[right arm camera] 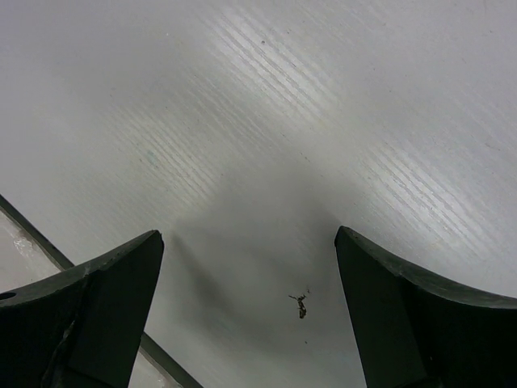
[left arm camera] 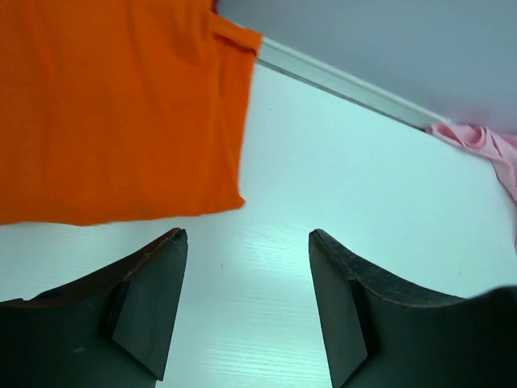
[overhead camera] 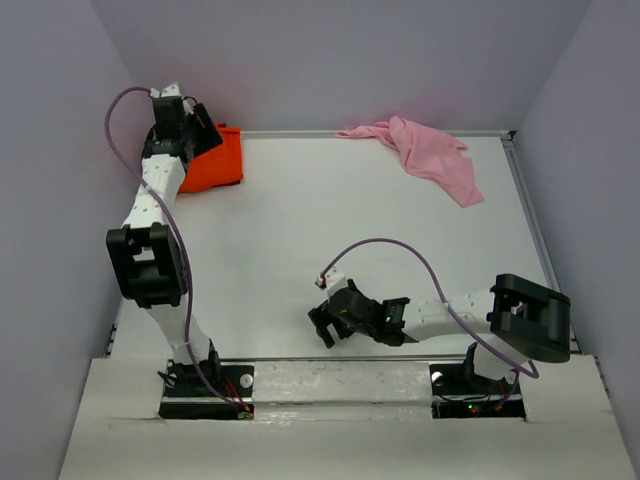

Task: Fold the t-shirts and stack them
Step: Neatly place the folded tshirt to the corner

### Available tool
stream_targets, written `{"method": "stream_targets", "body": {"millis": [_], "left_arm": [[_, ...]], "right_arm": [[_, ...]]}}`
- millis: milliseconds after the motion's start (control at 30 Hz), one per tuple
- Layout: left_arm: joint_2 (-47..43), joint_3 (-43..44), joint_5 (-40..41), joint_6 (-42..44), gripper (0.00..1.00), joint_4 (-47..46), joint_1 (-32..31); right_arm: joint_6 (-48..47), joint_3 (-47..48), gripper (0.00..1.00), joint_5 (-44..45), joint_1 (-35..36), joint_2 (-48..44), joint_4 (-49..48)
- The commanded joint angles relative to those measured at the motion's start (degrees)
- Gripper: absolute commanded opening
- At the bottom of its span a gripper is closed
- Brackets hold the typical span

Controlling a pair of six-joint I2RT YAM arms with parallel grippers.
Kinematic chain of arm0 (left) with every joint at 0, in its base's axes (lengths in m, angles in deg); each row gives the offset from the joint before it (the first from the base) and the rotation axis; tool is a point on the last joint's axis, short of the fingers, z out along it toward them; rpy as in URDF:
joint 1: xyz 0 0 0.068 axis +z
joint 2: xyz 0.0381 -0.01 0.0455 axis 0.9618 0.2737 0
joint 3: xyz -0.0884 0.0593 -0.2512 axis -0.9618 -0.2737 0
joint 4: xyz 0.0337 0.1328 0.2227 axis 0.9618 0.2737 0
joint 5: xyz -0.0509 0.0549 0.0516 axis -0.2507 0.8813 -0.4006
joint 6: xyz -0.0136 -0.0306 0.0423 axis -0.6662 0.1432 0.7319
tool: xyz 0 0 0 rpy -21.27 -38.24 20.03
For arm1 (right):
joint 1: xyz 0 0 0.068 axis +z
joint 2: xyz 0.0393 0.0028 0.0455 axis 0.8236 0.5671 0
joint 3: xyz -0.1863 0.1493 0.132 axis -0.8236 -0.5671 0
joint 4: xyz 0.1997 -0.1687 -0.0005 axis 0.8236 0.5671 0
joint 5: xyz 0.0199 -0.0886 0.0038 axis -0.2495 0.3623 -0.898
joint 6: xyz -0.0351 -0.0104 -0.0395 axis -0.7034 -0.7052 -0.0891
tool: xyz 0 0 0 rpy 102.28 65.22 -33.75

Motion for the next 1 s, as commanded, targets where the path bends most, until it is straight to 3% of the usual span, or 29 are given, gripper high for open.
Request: {"method": "stream_targets", "body": {"millis": [0, 233, 367, 500, 533, 633, 767, 867, 967], "left_arm": [[-9.32, -11.68, -4.26, -0.22, 0.7, -6.5, -7.65], [-25.75, -37.45, -2.78, 3.12, 0.71, -15.8, -22.6], [-31.82, -40.29, -1.8, 5.57, 0.73, -10.4, -26.82], [-35.77, -42.46, 3.02, 10.67, 0.73, -7.82, -28.85], [-36.66, -43.18, 7.38, 10.85, 0.73, -8.0, -29.2], [-39.3, -44.68, 13.29, 12.87, 0.73, -7.74, -34.63], [-40.18, -44.68, 19.62, 13.41, 0.73, -7.48, -35.27], [-39.92, -44.51, 21.84, 13.14, 0.73, -6.6, -35.27], [-39.92, -44.51, 20.87, 13.14, 0.73, -6.59, -35.27]], "right_arm": [[3.65, -2.11, 0.94, 4.6, 0.81, -2.79, 2.71], [4.19, 1.74, 0.96, 5.93, -0.33, -7.63, 7.8], [1.46, 7.89, 0.96, 6.55, -3.75, -9.3, 11.49], [-1.17, 13.69, 0.96, 3.75, -12.18, -8.95, 13.96], [-1.7, 16.75, 0.96, 3.13, -16.12, -8.51, 15.36], [-4.51, 24.82, 0.96, 3.03, -22.63, -4.31, 18.86], [-7.32, 35.04, 0.95, 2.77, -29.32, 1.84, 21.26], [-10.22, 54.75, 0.95, 6.89, -33.1, 12.73, 24.15], [-13.65, 67.98, 0.94, 8.74, -36.36, 25.91, 28.1]]}}
